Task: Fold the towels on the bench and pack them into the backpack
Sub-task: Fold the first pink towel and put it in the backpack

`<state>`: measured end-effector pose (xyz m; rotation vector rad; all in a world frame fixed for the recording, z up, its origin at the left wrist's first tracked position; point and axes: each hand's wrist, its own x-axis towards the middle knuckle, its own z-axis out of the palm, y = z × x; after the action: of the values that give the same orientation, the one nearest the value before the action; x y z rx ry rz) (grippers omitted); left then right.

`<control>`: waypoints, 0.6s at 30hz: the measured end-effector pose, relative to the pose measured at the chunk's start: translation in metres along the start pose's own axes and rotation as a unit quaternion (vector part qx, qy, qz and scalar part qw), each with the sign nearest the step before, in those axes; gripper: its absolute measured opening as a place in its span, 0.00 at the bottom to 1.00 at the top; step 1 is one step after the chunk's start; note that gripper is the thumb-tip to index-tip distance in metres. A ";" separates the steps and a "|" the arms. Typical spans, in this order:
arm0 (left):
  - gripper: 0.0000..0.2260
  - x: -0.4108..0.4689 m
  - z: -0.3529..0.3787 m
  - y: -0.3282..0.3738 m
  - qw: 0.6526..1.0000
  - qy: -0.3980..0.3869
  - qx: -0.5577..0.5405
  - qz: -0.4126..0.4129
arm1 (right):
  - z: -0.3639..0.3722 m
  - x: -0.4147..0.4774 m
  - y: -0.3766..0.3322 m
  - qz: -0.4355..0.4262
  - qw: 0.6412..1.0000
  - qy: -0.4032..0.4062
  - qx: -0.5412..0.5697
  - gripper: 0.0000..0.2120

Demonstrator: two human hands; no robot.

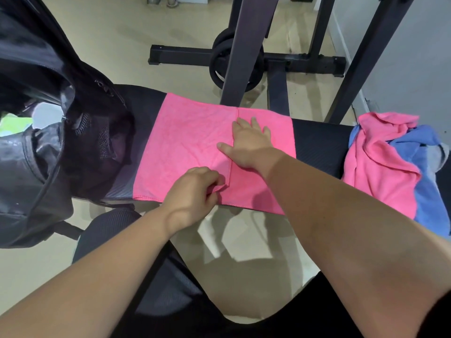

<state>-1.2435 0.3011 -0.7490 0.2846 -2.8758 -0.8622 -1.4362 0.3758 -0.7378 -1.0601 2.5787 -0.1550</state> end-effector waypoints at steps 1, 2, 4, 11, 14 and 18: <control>0.09 0.000 -0.001 0.000 1.000 -0.001 0.000 -0.004 | 0.001 0.000 0.000 0.002 1.000 -0.004 0.004 0.40; 0.09 0.001 -0.002 0.001 1.000 -0.003 0.000 -0.008 | 0.002 0.001 -0.001 0.001 1.000 -0.008 -0.001 0.41; 0.08 0.001 -0.004 0.002 1.000 -0.007 0.002 -0.015 | 0.002 0.001 -0.001 -0.007 1.000 -0.011 -0.014 0.41; 0.04 -0.002 -0.006 0.009 0.999 0.022 0.031 -0.021 | 0.001 0.001 -0.009 -0.024 0.999 -0.011 -0.021 0.38; 0.06 0.001 -0.013 0.013 0.998 0.045 0.046 -0.003 | -0.003 0.000 -0.008 -0.035 0.999 -0.004 0.017 0.36; 0.05 0.008 -0.024 0.024 0.995 0.087 0.037 0.024 | -0.019 -0.005 0.002 -0.078 0.994 0.042 0.065 0.32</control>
<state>-1.2505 0.3062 -0.7148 0.2829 -2.7439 -0.6887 -1.4409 0.3798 -0.7192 -1.2295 2.5176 -0.4101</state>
